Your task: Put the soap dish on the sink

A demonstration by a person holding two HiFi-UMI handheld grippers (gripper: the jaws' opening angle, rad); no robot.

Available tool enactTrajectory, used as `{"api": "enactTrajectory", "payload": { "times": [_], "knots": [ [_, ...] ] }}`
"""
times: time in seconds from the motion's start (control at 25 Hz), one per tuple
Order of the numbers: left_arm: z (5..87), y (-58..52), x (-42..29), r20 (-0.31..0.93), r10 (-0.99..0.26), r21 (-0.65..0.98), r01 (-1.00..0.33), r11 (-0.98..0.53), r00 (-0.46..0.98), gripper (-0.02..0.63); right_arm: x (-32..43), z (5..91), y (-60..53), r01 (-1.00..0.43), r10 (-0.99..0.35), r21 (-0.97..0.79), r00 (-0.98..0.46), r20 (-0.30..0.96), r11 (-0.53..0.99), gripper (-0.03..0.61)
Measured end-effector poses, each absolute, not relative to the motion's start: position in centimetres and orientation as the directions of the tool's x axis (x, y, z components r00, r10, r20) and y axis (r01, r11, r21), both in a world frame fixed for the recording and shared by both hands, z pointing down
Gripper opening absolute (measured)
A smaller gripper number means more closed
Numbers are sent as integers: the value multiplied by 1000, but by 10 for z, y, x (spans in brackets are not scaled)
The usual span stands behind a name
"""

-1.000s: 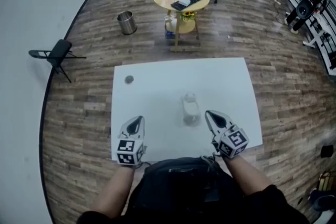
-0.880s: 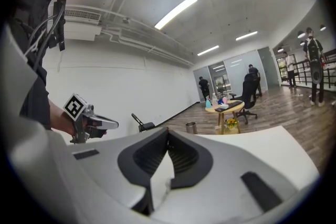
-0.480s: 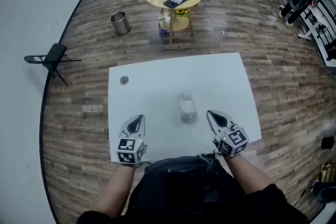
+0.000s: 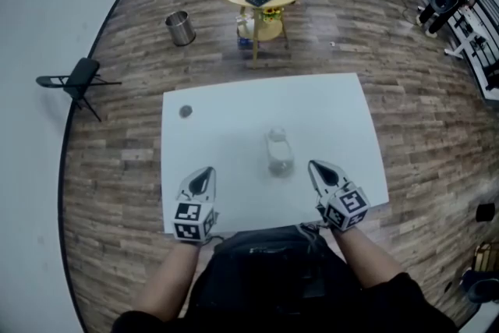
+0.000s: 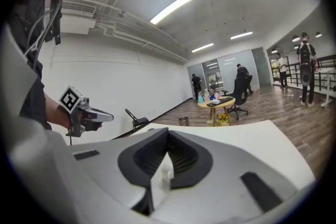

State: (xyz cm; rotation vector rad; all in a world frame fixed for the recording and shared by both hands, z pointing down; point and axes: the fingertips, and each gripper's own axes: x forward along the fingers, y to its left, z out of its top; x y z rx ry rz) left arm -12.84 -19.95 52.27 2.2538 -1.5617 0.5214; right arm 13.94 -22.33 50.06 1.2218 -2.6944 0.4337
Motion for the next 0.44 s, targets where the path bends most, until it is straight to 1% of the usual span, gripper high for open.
{"api": "enactTrajectory", "payload": {
  "times": [0.44],
  "knots": [
    [525, -189, -130, 488, -817, 80, -948, -309, 308, -11, 134, 498, -227, -746, -704, -214, -666, 246, 631, 6]
  ]
}}
